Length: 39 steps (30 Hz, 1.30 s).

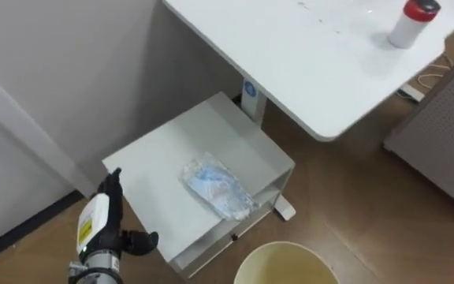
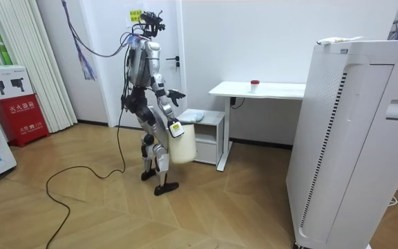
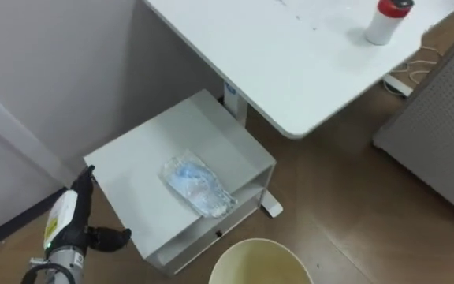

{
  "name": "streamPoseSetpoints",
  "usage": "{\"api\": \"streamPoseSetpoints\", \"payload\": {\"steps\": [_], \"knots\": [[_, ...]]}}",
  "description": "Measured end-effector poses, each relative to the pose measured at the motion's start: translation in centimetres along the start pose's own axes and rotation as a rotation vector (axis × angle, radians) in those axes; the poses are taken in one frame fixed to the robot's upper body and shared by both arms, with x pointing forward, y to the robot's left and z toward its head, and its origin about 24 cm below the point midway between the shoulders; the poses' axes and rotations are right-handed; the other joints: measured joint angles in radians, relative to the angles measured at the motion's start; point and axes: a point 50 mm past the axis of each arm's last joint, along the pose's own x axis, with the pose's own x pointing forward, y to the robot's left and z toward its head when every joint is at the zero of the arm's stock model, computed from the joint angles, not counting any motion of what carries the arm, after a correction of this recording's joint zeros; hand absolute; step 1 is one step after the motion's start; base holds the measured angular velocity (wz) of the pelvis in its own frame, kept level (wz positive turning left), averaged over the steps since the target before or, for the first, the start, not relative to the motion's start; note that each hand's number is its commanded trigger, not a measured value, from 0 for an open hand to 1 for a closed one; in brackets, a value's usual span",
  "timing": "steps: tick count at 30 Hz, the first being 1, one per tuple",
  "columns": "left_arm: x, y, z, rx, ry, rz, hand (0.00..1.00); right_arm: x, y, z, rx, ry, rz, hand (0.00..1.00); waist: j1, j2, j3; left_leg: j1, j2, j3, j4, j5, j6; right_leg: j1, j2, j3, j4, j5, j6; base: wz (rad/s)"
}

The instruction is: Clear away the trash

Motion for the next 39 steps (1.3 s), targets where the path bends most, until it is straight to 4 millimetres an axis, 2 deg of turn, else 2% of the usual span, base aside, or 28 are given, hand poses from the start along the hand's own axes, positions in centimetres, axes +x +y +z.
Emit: {"api": "streamPoseSetpoints", "payload": {"steps": [3, 5, 6, 12, 14, 19, 25, 27, 30, 33, 37, 38, 39], "knots": [[1.2, 1.1, 1.1, -0.002, -0.047, 0.067, 0.00, 0.0, -0.1, 0.4, 0.042, -0.021, -0.013, 1.00, -0.038, 0.001, 0.0051, -0.043, 0.014, 0.005, 0.025, 0.000, -0.001, -0.043, 0.009, 0.002, 0.014, 0.004, -0.008, -0.11], [1.7, 1.7, 1.7, -0.005, -0.068, 0.104, 0.00, 0.0, -0.2, 0.6, 0.059, -0.030, -0.020, 1.00, -0.045, -0.006, 0.0115, -0.055, 0.022, 0.015, 0.032, -0.002, -0.003, -0.060, 0.012, 0.002, 0.016, 0.008, -0.013, -0.18], [2.0, 1.8, 2.1, -0.007, -0.080, 0.118, 0.00, 0.0, -0.5, 0.8, 0.057, -0.038, -0.031, 1.00, -0.051, -0.006, 0.0124, -0.064, 0.030, 0.024, 0.039, -0.004, -0.004, -0.069, 0.016, 0.001, 0.017, 0.010, -0.016, -0.13], [3.1, 2.3, 3.7, 0.015, -0.132, 0.151, 0.00, 0.2, -0.6, 1.9, 0.037, -0.086, -0.048, 1.00, -0.093, -0.006, 0.0143, -0.110, 0.042, 0.034, 0.068, -0.010, -0.009, -0.132, 0.022, 0.003, 0.056, 0.006, -0.024, -0.08], [3.4, 2.5, 4.3, 0.028, -0.159, 0.155, 0.00, 0.2, -0.7, 2.2, 0.029, -0.095, -0.050, 1.00, -0.095, -0.006, 0.0154, -0.135, 0.053, 0.040, 0.090, -0.019, -0.012, -0.157, 0.028, 0.004, 0.067, 0.003, -0.028, -0.18], [4.1, 3.0, 5.3, 0.062, -0.208, 0.156, 0.00, 0.2, -0.3, 2.7, 0.020, -0.113, -0.049, 1.00, -0.123, 0.003, 0.0261, -0.174, 0.079, 0.054, 0.116, -0.036, -0.017, -0.197, 0.043, 0.005, 0.082, 0.004, -0.039, -0.12], [4.0, 2.5, 5.3, 0.093, -0.221, 0.123, 0.00, 0.3, -0.2, 2.8, 0.039, -0.115, -0.047, 1.00, -0.132, 0.003, 0.0314, -0.173, 0.090, 0.074, 0.123, -0.045, -0.025, -0.211, 0.049, 0.006, 0.087, 0.001, -0.048, -0.13], [4.0, 2.4, 4.9, 0.107, -0.200, 0.114, 0.00, 0.3, -0.2, 2.9, 0.051, -0.119, -0.041, 1.00, -0.149, 0.000, 0.0338, -0.176, 0.086, 0.076, 0.124, -0.045, -0.025, -0.222, 0.044, 0.006, 0.103, -0.007, -0.049, 0.00], [3.9, 1.9, 4.6, 0.154, -0.183, 0.049, 0.00, 0.3, -0.1, 3.0, 0.084, -0.115, -0.031, 1.00, -0.154, -0.001, 0.0344, -0.194, 0.087, 0.076, 0.130, -0.045, -0.025, -0.239, 0.045, 0.006, 0.104, -0.008, -0.050, 0.01], [3.7, 1.2, 3.9, 0.202, -0.149, -0.026, 0.00, 0.3, 0.0, 3.0, 0.085, -0.115, -0.028, 1.00, -0.164, -0.002, 0.0346, -0.206, 0.086, 0.075, 0.133, -0.045, -0.025, -0.250, 0.044, 0.008, 0.111, -0.015, -0.048, 0.04], [3.1, 0.5, 2.1, 0.270, -0.065, -0.136, 0.00, 0.4, 0.3, 3.3, 0.086, -0.121, -0.018, 1.00, -0.177, -0.012, 0.0407, -0.209, 0.088, 0.079, 0.145, -0.047, -0.028, -0.259, 0.043, 0.009, 0.132, -0.030, -0.051, 0.01], [3.0, 0.3, 1.9, 0.279, -0.054, -0.152, 0.03, 0.4, 0.3, 3.3, 0.086, -0.121, -0.018, 1.00, -0.177, -0.012, 0.0408, -0.210, 0.088, 0.080, 0.145, -0.048, -0.028, -0.259, 0.043, 0.009, 0.132, -0.031, -0.051, 0.00], [2.9, 0.2, 1.6, 0.299, -0.041, -0.174, 0.23, 0.5, 0.4, 3.5, 0.086, -0.120, -0.017, 1.00, -0.176, -0.012, 0.0408, -0.212, 0.088, 0.076, 0.145, -0.048, -0.028, -0.263, 0.044, 0.008, 0.133, -0.032, -0.052, 0.00]]}}
